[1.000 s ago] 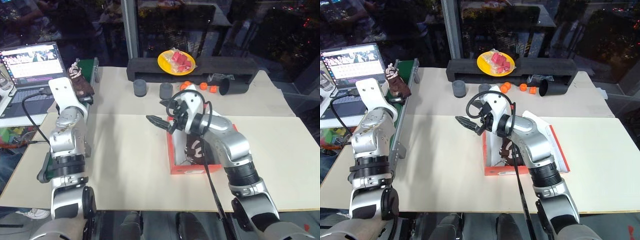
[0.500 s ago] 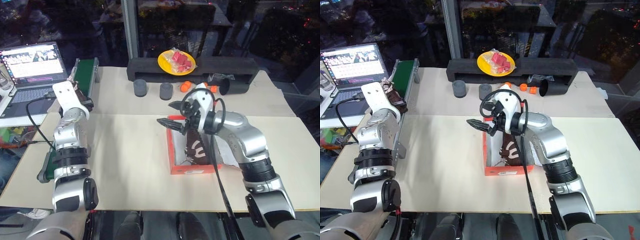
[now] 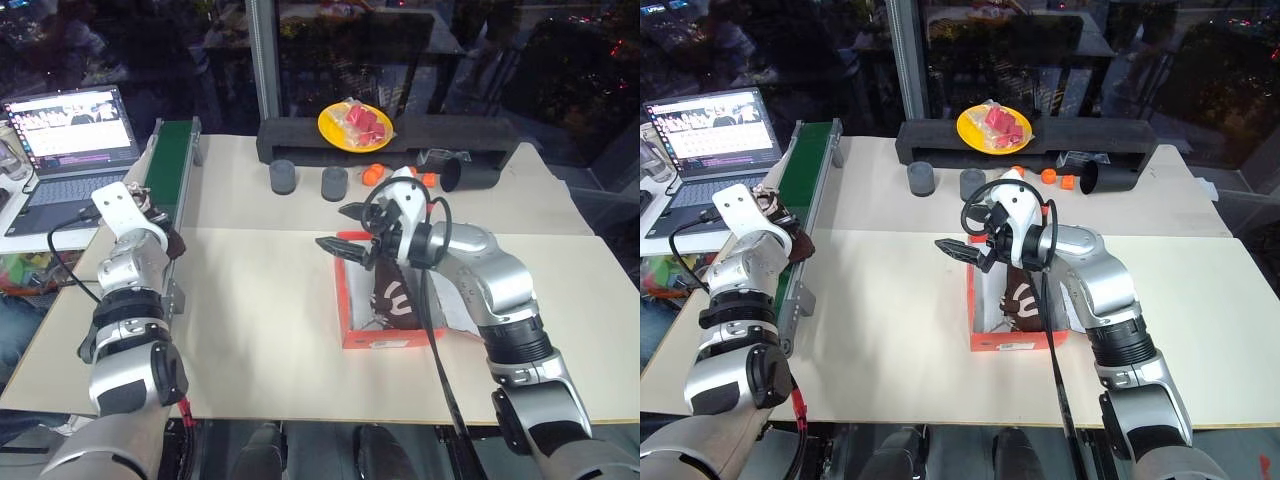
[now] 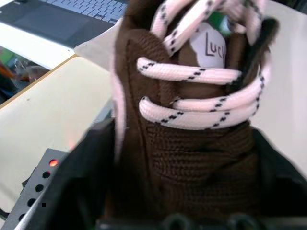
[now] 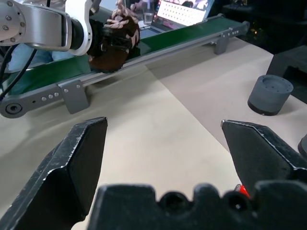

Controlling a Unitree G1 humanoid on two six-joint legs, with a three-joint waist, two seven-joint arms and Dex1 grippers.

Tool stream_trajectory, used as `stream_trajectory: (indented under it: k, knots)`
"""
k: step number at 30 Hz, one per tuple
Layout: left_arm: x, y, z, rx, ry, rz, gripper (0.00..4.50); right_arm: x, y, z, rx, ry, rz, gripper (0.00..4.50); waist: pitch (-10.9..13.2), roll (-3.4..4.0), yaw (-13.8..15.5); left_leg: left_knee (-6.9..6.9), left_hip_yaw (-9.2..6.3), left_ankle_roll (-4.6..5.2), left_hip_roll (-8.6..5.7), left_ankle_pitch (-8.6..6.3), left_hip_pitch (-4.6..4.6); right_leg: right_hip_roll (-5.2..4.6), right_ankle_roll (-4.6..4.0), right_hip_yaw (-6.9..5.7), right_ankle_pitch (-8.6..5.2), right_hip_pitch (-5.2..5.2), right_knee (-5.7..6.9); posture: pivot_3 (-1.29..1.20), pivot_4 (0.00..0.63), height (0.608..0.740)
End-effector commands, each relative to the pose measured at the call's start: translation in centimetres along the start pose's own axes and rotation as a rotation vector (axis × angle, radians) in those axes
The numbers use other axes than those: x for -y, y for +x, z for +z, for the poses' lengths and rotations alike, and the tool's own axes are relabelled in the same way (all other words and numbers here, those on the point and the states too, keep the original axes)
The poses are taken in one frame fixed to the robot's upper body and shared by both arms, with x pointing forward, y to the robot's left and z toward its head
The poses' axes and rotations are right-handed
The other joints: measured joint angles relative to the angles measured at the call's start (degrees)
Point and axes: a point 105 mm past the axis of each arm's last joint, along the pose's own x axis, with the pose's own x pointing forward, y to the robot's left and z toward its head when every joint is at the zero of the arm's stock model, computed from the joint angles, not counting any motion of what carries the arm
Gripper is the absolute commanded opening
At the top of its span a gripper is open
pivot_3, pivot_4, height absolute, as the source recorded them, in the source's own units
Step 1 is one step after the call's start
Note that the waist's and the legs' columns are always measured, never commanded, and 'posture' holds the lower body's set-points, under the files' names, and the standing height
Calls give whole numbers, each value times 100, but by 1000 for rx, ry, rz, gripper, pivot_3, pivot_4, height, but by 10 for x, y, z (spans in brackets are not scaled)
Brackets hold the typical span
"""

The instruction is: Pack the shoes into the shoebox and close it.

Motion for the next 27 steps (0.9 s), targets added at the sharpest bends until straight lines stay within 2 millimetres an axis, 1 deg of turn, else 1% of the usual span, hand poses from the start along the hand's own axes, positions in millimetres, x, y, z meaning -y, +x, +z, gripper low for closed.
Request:
stream_trajectory:
  k: [1,2,3,7,8,10,11,12,13,14,15,16,18,20,22,24,26,27]
  knots:
    - [-4,1,-2,23,31,-8,2142,0,-5,16,41,-45,-16,4500,0,0,-2,-1,0,0,1,0,25,1,1,0,-1,24,-1,0,150,740]
    - [-3,0,4,55,50,-10,1947,0,-5,15,39,-45,-16,4500,0,0,-3,-4,0,-1,1,0,52,2,12,-1,-8,54,-6,0,150,740]
    - [-1,-2,13,100,76,-18,1627,0,-5,15,38,-45,-16,4500,0,0,-2,-5,0,-1,1,-1,61,3,40,-1,-25,65,-8,0,150,740]
    - [4,-7,36,219,131,-34,819,0,-5,15,36,-48,-19,4500,0,-1,-1,-4,-2,-10,1,9,56,3,38,-1,-23,61,-10,0,150,740]
    - [6,-10,42,250,143,-43,819,0,-5,15,36,-49,-21,4500,1,-2,-1,-4,-3,-10,2,10,51,4,37,-1,-22,56,-10,0,150,740]
    - [20,-17,59,324,166,-94,819,2,-5,16,40,-46,-31,4500,2,-6,0,-3,-5,-10,2,10,39,3,24,-1,-14,47,-10,0,150,740]
    - [30,-21,66,352,171,-133,819,4,-5,16,45,-39,-40,4500,3,-6,1,-3,-5,-10,2,10,35,2,3,-2,-2,44,-11,0,150,740]
    - [42,-26,71,377,177,-181,819,6,-5,18,52,-29,-54,4500,3,-6,6,-3,-5,-10,2,10,30,2,-1,-2,1,42,-17,0,150,740]
    - [49,-29,73,390,181,-213,819,8,-5,19,57,-21,-63,4500,3,-7,12,-7,-6,-10,2,10,26,1,-1,-5,1,43,-28,0,150,740]
    - [64,-36,77,405,168,-284,819,12,-6,22,79,8,-86,4500,3,-6,16,-15,-6,-10,2,10,20,-1,-1,-7,3,43,-43,0,150,740]
    - [87,-47,78,408,158,-401,819,20,-8,29,122,55,-122,4500,3,-7,20,-16,-7,-9,1,9,17,-2,1,-7,3,42,-47,0,150,740]
    - [107,-58,78,409,149,-506,819,26,-10,36,165,110,-150,4500,3,-7,34,-16,-7,-8,0,8,10,-3,2,-9,4,39,-51,0,150,740]
    - [138,-80,74,395,144,-678,819,41,-15,48,239,225,-208,4500,3,-7,63,-16,-10,-8,-2,8,-4,-7,4,-12,5,33,-56,0,150,740]
    - [163,-101,67,371,165,-823,819,55,-21,57,287,319,-266,4500,3,-7,82,-16,-11,-8,-3,8,-10,-8,5,-13,7,29,-58,0,150,740]
    - [184,-122,60,347,202,-949,819,65,-27,70,355,423,-294,4500,3,-7,68,-18,-11,-7,-2,7,-10,-6,5,-12,7,27,-58,0,150,740]
    - [204,-144,54,325,222,-1065,819,71,-32,80,410,518,-303,4500,3,-7,28,-27,-11,-7,0,7,-7,-4,5,-12,7,25,-57,0,150,740]
    - [221,-164,52,314,235,-1161,819,72,-33,83,430,586,-293,4500,3,-6,-9,-31,-11,-6,1,7,-5,-3,5,-11,7,25,-57,0,150,740]
    - [224,-168,51,311,239,-1182,819,71,-33,84,429,601,-291,4500,3,-6,-15,-32,-11,-5,1,7,-5,-3,5,-11,7,24,-57,0,150,740]
